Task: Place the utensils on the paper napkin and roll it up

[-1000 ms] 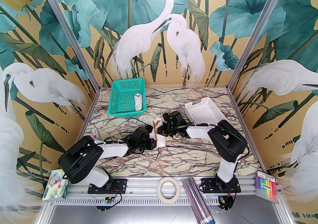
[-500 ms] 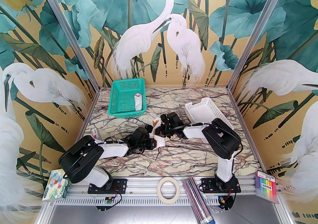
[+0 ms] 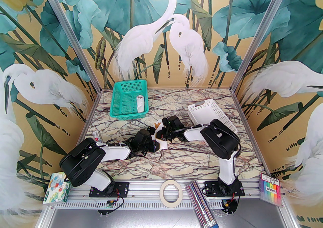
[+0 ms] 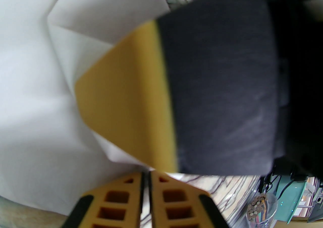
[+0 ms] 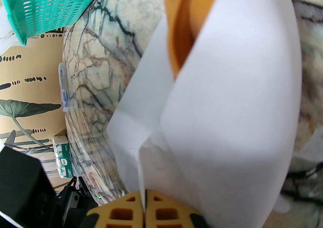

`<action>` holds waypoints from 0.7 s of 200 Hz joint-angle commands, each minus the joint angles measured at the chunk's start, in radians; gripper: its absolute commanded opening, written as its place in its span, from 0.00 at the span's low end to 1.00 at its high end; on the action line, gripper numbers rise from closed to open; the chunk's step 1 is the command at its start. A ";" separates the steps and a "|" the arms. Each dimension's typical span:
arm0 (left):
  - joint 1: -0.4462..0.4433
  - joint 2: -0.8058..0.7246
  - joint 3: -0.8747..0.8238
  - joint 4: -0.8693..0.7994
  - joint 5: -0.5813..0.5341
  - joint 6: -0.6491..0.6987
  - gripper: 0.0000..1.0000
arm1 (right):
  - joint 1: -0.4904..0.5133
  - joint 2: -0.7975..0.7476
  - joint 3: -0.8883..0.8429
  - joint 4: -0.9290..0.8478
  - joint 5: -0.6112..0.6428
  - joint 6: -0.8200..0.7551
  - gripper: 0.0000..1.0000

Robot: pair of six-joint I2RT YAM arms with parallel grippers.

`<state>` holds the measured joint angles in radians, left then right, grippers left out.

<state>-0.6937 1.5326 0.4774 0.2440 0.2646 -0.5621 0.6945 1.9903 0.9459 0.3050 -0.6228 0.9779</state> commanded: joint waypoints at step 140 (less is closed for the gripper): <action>0.237 -0.349 -0.083 -0.157 0.100 -0.059 0.41 | 0.008 0.035 0.007 -0.013 0.017 -0.012 0.34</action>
<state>-0.5144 1.2098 0.4244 0.0933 0.2848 -0.5835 0.6949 1.9938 0.9535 0.3294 -0.6338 0.9756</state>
